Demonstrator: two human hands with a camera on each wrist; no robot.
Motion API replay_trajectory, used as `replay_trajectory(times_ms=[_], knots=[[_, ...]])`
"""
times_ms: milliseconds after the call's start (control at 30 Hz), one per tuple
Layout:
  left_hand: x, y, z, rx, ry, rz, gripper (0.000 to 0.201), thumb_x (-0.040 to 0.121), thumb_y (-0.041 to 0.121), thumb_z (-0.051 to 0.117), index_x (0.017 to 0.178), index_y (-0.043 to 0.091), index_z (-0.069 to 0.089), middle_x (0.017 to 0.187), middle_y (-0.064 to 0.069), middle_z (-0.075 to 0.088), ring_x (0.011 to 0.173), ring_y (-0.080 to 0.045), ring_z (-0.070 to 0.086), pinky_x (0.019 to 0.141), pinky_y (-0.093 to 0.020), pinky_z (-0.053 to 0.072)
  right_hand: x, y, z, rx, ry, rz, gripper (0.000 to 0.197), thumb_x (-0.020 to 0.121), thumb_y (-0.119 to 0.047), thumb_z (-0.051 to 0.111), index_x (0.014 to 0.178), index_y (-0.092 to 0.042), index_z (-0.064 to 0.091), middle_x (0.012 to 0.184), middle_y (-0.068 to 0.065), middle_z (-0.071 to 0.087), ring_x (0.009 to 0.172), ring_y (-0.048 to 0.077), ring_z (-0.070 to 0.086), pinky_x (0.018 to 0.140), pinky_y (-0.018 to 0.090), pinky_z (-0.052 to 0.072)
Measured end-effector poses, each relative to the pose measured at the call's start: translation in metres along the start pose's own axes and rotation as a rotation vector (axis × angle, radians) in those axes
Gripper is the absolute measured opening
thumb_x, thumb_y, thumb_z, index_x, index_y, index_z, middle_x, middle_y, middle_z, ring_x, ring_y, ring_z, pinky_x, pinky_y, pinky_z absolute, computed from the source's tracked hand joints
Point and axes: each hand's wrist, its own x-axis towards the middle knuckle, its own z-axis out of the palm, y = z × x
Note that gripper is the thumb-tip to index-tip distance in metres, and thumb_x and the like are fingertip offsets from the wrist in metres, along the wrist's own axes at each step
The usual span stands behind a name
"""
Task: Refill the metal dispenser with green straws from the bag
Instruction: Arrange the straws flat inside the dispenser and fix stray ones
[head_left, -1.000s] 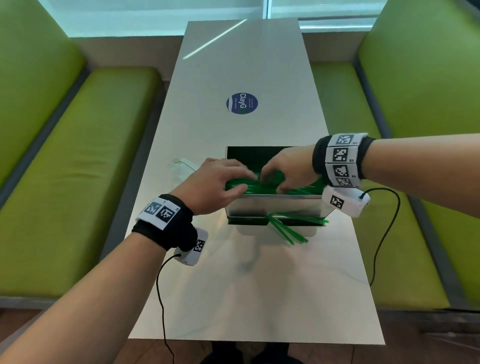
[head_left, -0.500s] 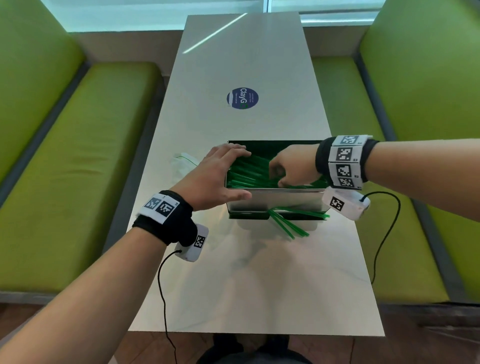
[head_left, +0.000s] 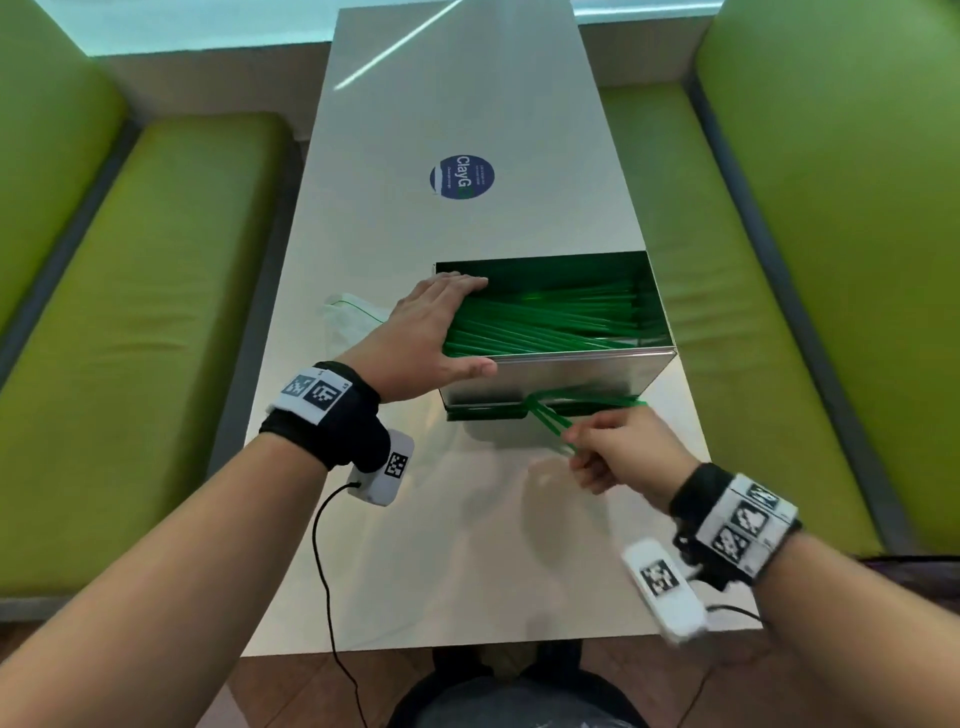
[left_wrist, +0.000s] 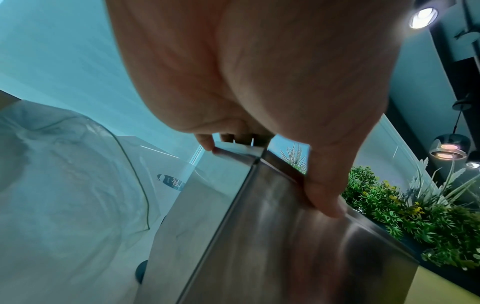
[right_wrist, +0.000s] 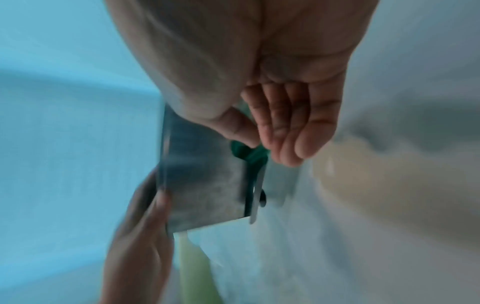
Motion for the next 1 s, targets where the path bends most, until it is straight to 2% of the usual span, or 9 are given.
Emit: replay_trajectory(times_ms=[67,133,300,400,533,633,733,867,1000], knots=[[0.000,0.002,0.000,-0.006,0.001,0.002,0.091,0.085,0.050,0.074,0.157,0.023,0.028,0.161,-0.002,0.031,0.154,-0.016,0.016,0.126,-0.041,0.017,0.010,0.009,0.013,0.532,-0.162,0.296,0.030,0.095,-0.011,0.056,0.115,0.012,0.057,0.086,0.023,0.072,0.070,0.033,0.068,0.069,0.041,0.057],[-0.001,0.002,0.000,-0.003,0.000,0.004,0.090,0.085,0.049,0.075,0.157,0.023,0.028,0.161,-0.002,0.032,0.153,-0.017,0.017,0.126,-0.041,0.018,0.014,0.010,0.027,0.919,-0.253,0.428,0.037,0.094,-0.014,0.055,0.123,0.009,0.049,0.115,0.032,0.065,0.091,0.042,0.067,0.072,0.045,0.061],[-0.003,0.002,0.000,-0.025,0.010,0.003,0.089,0.084,0.046,0.076,0.156,0.022,0.030,0.159,-0.004,0.034,0.151,-0.019,0.021,0.125,-0.041,0.021,0.022,0.006,0.059,1.393,-0.092,0.360,0.039,0.093,-0.015,0.062,0.126,0.002,0.051,0.117,0.027,0.060,0.118,0.042,0.060,0.083,0.048,0.058],[-0.006,0.005,0.001,-0.037,0.007,-0.002,0.087,0.086,0.043,0.076,0.156,0.021,0.030,0.159,-0.005,0.032,0.152,-0.019,0.019,0.126,-0.040,0.019,0.025,0.002,0.065,1.442,0.014,0.349,0.027,0.092,-0.015,0.064,0.113,0.000,0.058,0.116,0.022,0.062,0.111,0.038,0.064,0.079,0.046,0.057],[-0.007,0.008,0.001,-0.045,0.001,-0.007,0.086,0.087,0.041,0.075,0.157,0.019,0.030,0.160,-0.004,0.032,0.154,-0.017,0.015,0.126,-0.038,0.016,0.025,-0.002,0.065,1.305,0.085,0.347,0.015,0.093,-0.017,0.063,0.095,-0.002,0.060,0.092,0.015,0.060,0.079,0.031,0.064,0.075,0.042,0.057],[-0.007,0.008,0.001,-0.059,0.002,-0.009,0.086,0.087,0.040,0.075,0.157,0.019,0.030,0.160,-0.005,0.031,0.154,-0.017,0.014,0.126,-0.037,0.016,0.030,-0.003,0.063,1.328,0.174,0.343,0.009,0.093,-0.010,0.062,0.097,-0.002,0.063,0.093,0.015,0.061,0.083,0.031,0.064,0.079,0.041,0.058],[-0.007,0.010,0.001,-0.058,0.003,-0.014,0.085,0.087,0.040,0.075,0.157,0.020,0.030,0.161,-0.005,0.030,0.154,-0.016,0.013,0.126,-0.034,0.015,0.035,-0.001,0.068,1.369,0.215,0.344,0.006,0.095,-0.005,0.058,0.096,-0.001,0.062,0.098,0.018,0.066,0.090,0.031,0.067,0.068,0.039,0.062],[-0.007,0.008,0.001,-0.054,-0.003,-0.017,0.085,0.087,0.041,0.075,0.157,0.020,0.030,0.161,-0.005,0.031,0.154,-0.017,0.013,0.126,-0.036,0.016,0.039,0.008,0.069,1.365,0.225,0.313,0.017,0.098,-0.003,0.051,0.086,-0.006,0.062,0.065,0.013,0.072,0.066,0.023,0.068,0.066,0.031,0.058],[-0.006,0.007,0.003,-0.055,0.002,-0.007,0.085,0.087,0.042,0.075,0.156,0.019,0.031,0.160,-0.005,0.033,0.154,-0.018,0.014,0.126,-0.034,0.015,0.041,0.010,0.061,1.357,0.253,0.326,0.019,0.099,-0.001,0.049,0.084,-0.006,0.061,0.053,0.012,0.069,0.070,0.023,0.065,0.066,0.029,0.052]])
